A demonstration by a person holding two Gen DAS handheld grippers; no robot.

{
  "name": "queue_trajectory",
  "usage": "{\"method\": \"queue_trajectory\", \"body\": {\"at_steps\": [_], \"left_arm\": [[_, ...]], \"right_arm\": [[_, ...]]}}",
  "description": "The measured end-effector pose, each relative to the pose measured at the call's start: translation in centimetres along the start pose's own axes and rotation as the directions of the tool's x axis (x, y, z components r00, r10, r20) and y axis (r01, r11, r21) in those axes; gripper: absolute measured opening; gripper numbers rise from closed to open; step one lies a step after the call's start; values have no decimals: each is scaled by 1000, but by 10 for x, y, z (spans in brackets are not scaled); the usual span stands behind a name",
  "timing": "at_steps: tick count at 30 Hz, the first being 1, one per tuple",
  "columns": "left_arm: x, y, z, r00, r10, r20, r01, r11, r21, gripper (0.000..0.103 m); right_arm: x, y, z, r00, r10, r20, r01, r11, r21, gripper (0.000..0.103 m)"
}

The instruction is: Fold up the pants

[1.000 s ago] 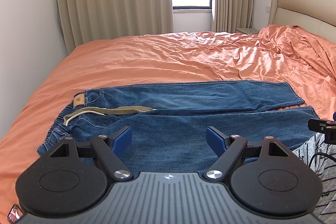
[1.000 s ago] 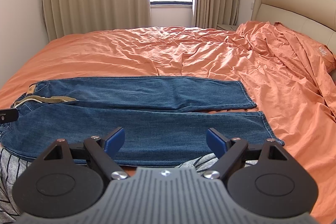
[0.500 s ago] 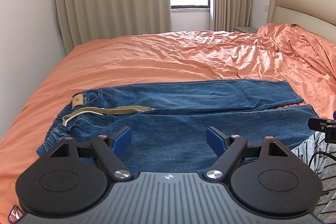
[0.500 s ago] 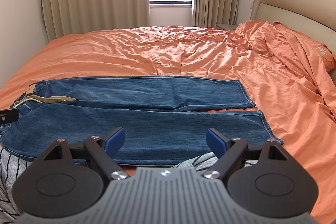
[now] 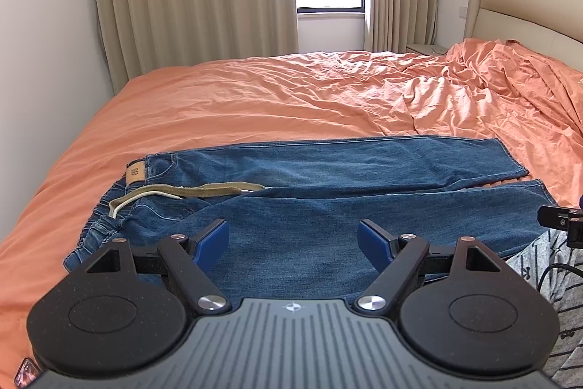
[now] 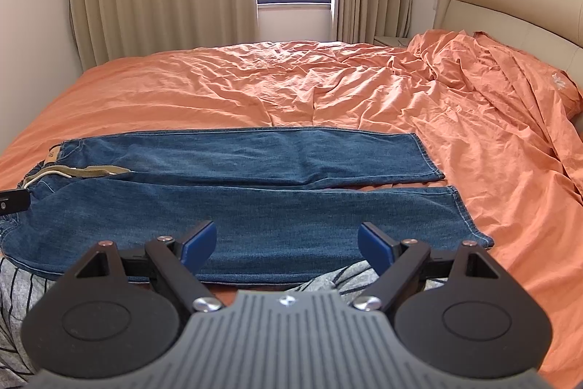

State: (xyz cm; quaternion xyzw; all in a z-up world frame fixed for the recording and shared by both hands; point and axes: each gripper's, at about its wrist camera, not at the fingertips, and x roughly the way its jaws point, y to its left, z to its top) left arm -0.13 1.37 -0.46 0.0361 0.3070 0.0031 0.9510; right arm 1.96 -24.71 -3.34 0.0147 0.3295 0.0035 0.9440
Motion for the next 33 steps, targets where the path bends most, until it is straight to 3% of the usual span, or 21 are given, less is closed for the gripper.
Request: {"method": "queue_trajectory", "body": {"at_steps": [7, 10, 16, 20, 25, 28, 33], "left_arm": [[19, 20, -2, 1000, 24, -15, -24, 998, 56, 90], [31, 43, 5, 999, 6, -44, -3, 998, 61, 84], [58, 109, 18, 996, 33, -85, -30, 999, 35, 74], [87, 165, 24, 992, 3, -124, -5, 1000, -20, 74], [132, 231, 24, 987, -8, -162, -7, 996, -93, 74], [163, 267, 21, 981, -18, -194, -12, 988, -152, 74], [219, 324, 5, 948, -166, -273, 64, 935, -348, 74]], "right_arm": [[32, -18, -1, 999, 6, -50, -6, 1000, 6, 81], [48, -35, 3, 998, 14, -58, -13, 1000, 26, 81], [87, -72, 16, 998, 7, -65, -3, 998, 70, 76], [125, -93, 25, 997, 11, -81, 0, 991, 134, 74], [163, -106, 32, 991, 99, -86, -75, 966, 246, 75], [184, -106, 33, 983, 130, -131, -90, 958, 271, 75], [205, -110, 31, 969, 147, -200, -71, 936, 344, 75]]}}
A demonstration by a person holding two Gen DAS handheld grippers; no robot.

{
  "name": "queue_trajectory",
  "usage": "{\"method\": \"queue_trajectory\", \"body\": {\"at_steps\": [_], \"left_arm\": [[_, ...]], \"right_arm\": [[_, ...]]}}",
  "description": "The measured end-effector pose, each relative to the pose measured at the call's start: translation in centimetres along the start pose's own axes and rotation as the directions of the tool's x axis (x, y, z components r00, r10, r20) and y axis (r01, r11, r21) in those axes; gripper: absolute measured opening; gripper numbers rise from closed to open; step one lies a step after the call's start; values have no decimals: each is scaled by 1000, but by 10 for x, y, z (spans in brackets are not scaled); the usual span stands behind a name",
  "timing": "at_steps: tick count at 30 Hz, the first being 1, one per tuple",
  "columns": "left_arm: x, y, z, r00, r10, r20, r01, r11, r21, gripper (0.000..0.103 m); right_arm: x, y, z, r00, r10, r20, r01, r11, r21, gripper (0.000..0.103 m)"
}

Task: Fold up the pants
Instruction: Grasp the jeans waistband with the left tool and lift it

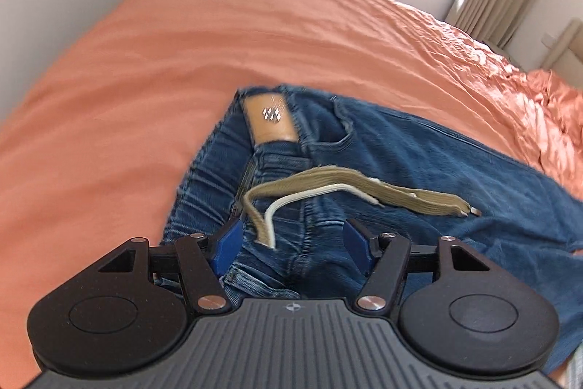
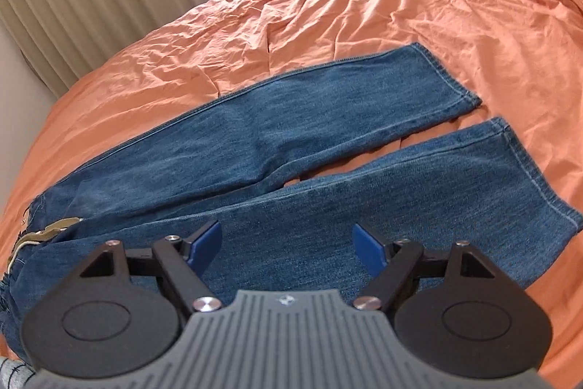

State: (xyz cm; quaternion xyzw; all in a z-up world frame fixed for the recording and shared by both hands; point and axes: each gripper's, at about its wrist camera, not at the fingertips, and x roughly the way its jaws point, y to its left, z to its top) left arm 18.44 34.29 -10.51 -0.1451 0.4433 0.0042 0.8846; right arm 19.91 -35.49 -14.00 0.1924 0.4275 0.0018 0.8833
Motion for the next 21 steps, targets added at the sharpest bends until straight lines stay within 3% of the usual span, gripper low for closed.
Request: {"method": "queue_trajectory", "body": {"at_steps": [2, 5, 9, 11, 12, 16, 19, 21], "left_arm": [[16, 19, 3, 997, -57, -46, 55, 997, -60, 74], [34, 38, 6, 994, -75, -83, 67, 993, -96, 74], [50, 61, 4, 976, -192, -104, 168, 964, -205, 70], [51, 62, 4, 971, -220, -92, 196, 956, -217, 55], [51, 60, 5, 968, -233, -96, 208, 954, -219, 29], [33, 40, 9, 986, -153, -61, 145, 981, -128, 12], [9, 16, 14, 997, -72, -23, 71, 996, -56, 9], [-5, 0, 17, 999, 28, -16, -27, 999, 23, 9]], "right_arm": [[4, 1, 0, 1000, -2, -12, 2, 1000, 5, 75], [10, 9, 0, 1000, -26, -17, 26, 999, -20, 75], [16, 20, 0, 997, -70, -26, 68, 995, -78, 75], [18, 23, 1, 996, -78, -32, 74, 993, -94, 76], [19, 23, 1, 996, -79, -36, 76, 992, -97, 76], [22, 20, 3, 995, -83, -59, 78, 994, -74, 76], [21, 16, 2, 995, -76, -68, 72, 996, -52, 76], [20, 15, 1, 995, -72, -68, 69, 997, -45, 76]]}}
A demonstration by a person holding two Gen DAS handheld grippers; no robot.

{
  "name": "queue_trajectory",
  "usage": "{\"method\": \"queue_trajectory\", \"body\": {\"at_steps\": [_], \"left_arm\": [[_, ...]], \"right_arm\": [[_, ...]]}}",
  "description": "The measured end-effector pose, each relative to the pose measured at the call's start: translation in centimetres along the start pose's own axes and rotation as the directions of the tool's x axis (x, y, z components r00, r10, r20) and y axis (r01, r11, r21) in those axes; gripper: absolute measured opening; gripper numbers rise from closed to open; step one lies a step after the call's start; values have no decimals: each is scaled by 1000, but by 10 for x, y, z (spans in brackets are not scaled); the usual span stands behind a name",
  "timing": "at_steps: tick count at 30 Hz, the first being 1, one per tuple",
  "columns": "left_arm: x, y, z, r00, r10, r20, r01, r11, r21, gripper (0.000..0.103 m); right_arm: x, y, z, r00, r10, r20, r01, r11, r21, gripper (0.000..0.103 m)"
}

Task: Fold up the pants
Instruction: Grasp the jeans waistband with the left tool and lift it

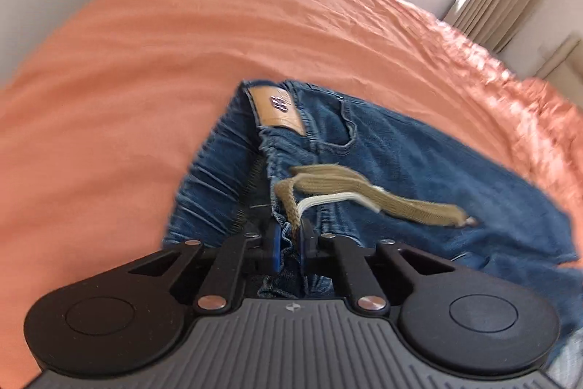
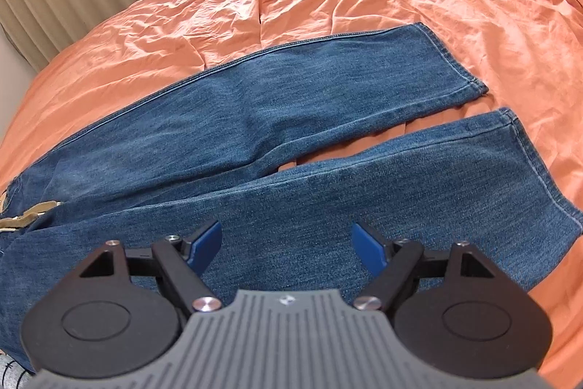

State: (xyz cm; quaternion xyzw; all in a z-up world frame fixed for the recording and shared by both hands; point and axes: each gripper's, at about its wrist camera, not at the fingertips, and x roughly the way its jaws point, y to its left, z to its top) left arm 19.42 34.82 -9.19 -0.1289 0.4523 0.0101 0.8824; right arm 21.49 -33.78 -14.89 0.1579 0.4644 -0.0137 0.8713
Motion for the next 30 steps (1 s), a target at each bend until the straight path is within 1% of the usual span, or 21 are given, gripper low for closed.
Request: {"method": "queue_trajectory", "body": {"at_steps": [1, 2, 4, 9, 12, 14, 15, 16, 17, 18, 19, 20, 22, 23, 24, 26, 29, 30], "left_arm": [[-2, -6, 1, 998, 64, -8, -63, 997, 44, 8], [0, -8, 1, 993, 111, -25, -109, 991, 70, 8], [15, -6, 0, 983, 165, -81, -157, 982, 101, 8], [66, -7, -7, 952, 248, -181, -222, 963, 152, 9], [77, -16, -6, 936, 295, -194, -257, 946, 199, 11], [72, -23, -3, 929, 328, -171, -282, 928, 244, 22], [67, -27, -2, 926, 345, -153, -297, 916, 271, 33], [60, -30, -2, 920, 367, -134, -318, 902, 292, 49], [54, -33, -4, 918, 379, -113, -331, 892, 308, 54], [46, -37, -5, 920, 379, -97, -330, 885, 328, 57], [37, -40, -8, 927, 365, -86, -315, 882, 350, 56], [29, -44, -11, 935, 345, -81, -292, 879, 377, 56], [11, -58, -19, 945, 319, -75, -254, 857, 448, 56], [5, -64, -25, 949, 308, -71, -236, 840, 488, 56], [-4, -73, -33, 951, 302, -68, -221, 818, 532, 56], [-15, -88, -45, 953, 294, -75, -192, 775, 602, 56], [-27, -105, -64, 956, 279, -94, -141, 715, 685, 56], [-30, -111, -70, 956, 276, -98, -126, 690, 713, 56]], "right_arm": [[-1, -1, 0, 1000, -1, 1, 1, 1000, 3, 76], [-1, -1, -1, 1000, 0, 3, 0, 1000, 6, 76], [-2, -1, -1, 1000, -1, 5, 1, 1000, 10, 76], [-6, -5, -2, 1000, 12, 14, -13, 1000, 15, 76], [-9, -10, -3, 1000, 25, 11, -25, 999, 41, 76], [-10, -15, -3, 1000, 29, 5, -29, 997, 68, 76], [-11, -17, -2, 1000, 27, 0, -26, 996, 81, 76], [-12, -19, -1, 1000, 25, -8, -24, 995, 96, 76], [-13, -22, 1, 1000, 27, -16, -25, 994, 108, 76], [-14, -24, 2, 999, 27, -22, -24, 993, 116, 76], [-17, -24, 3, 999, 26, -26, -23, 993, 114, 76], [-21, -24, 5, 999, 22, -26, -19, 995, 97, 76], [-32, -20, 9, 1000, 10, -19, -9, 999, 38, 75], [-38, -18, 12, 1000, 6, -13, -6, 1000, 7, 75], [-48, -16, 15, 1000, 7, -1, -7, 999, -33, 75], [-64, -13, 22, 1000, 13, 17, -12, 995, -99, 74], [-94, -12, 36, 999, 26, 42, -17, 980, -196, 74], [-102, -12, 40, 999, 31, 41, -21, 975, -223, 74]]}}
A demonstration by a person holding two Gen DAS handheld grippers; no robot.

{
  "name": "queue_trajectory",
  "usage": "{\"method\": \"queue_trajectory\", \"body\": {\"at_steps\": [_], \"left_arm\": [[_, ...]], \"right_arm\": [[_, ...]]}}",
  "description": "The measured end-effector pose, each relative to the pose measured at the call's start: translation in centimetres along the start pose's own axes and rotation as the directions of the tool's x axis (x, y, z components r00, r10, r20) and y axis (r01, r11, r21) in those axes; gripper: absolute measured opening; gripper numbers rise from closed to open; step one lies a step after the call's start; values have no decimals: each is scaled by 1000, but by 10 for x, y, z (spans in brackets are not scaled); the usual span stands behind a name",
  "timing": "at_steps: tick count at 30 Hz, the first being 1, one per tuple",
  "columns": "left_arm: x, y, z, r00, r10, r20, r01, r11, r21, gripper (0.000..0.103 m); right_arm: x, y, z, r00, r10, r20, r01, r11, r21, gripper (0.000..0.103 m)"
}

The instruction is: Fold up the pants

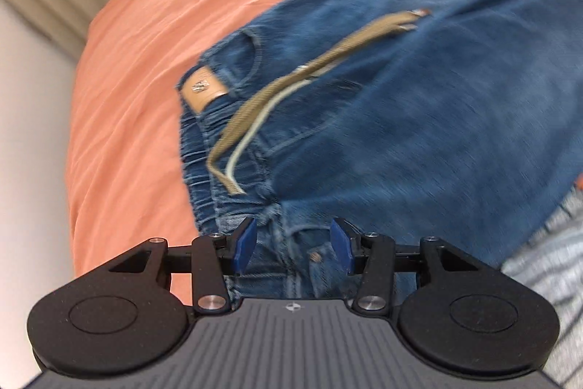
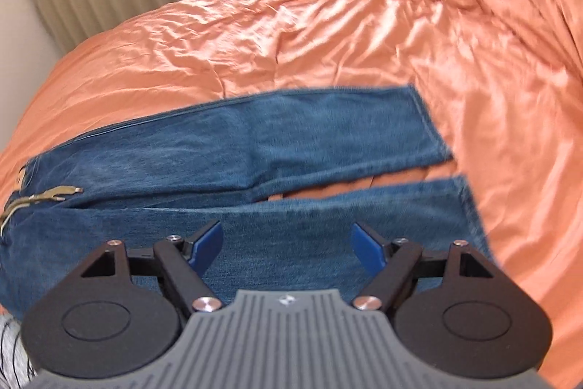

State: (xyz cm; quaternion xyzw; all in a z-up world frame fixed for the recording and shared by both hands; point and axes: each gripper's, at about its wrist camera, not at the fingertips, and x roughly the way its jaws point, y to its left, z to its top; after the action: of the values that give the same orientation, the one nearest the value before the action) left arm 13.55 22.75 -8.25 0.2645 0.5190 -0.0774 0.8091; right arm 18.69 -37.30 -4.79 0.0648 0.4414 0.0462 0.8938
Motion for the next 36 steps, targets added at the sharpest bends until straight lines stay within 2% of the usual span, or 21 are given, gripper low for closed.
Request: {"method": "queue_trajectory", "body": {"at_steps": [4, 7, 10, 14, 18, 21, 23, 24, 27, 28, 30, 31, 33, 36], "left_arm": [[-9, -31, -12, 1000, 3, -21, 1, 985, 170, 56], [-8, -47, -23, 998, 18, -53, -1, 953, 304, 56], [2, -62, -32, 994, 57, -94, -14, 915, 403, 56], [15, -75, -41, 989, 57, -135, 17, 869, 494, 56], [27, -87, -45, 984, 55, -171, 52, 824, 564, 57], [41, -93, -51, 969, 50, -242, 109, 792, 600, 60], [46, -99, -56, 967, 61, -249, 117, 761, 638, 62], [48, -100, -58, 968, 63, -244, 113, 756, 645, 63], [57, -99, -56, 968, 57, -245, 108, 786, 609, 60], [60, -98, -54, 967, 60, -246, 99, 803, 587, 44], [62, -93, -51, 969, 60, -238, 78, 843, 532, 29], [61, -86, -46, 973, 51, -227, 67, 873, 483, 20], [53, -75, -39, 980, 45, -195, 37, 918, 395, 16], [37, -61, -34, 990, 50, -133, -12, 963, 270, 14]], "right_arm": [[-31, -6, 18, 998, -54, -38, 49, 992, -118, 74], [-50, -16, 28, 991, -126, -49, 114, 973, -202, 74], [-63, -30, 29, 980, -185, -79, 148, 929, -339, 74], [-69, -51, 18, 963, -244, -117, 162, 867, -472, 74], [-58, -63, -5, 954, -262, -147, 137, 814, -564, 71], [-40, -69, -24, 948, -264, -180, 110, 797, -594, 67], [-29, -75, -36, 942, -267, -205, 93, 791, -605, 63], [-24, -78, -41, 938, -272, -216, 87, 787, -611, 63], [-11, -84, -57, 926, -288, -245, 66, 760, -646, 57], [-9, -85, -62, 924, -292, -247, 56, 742, -668, 54], [-6, -84, -72, 925, -296, -239, 34, 690, -723, 50], [-4, -83, -77, 926, -301, -227, 27, 654, -756, 50], [2, -79, -87, 929, -304, -213, 8, 592, -806, 48], [17, -70, -101, 930, -309, -198, -20, 496, -868, 43]]}}
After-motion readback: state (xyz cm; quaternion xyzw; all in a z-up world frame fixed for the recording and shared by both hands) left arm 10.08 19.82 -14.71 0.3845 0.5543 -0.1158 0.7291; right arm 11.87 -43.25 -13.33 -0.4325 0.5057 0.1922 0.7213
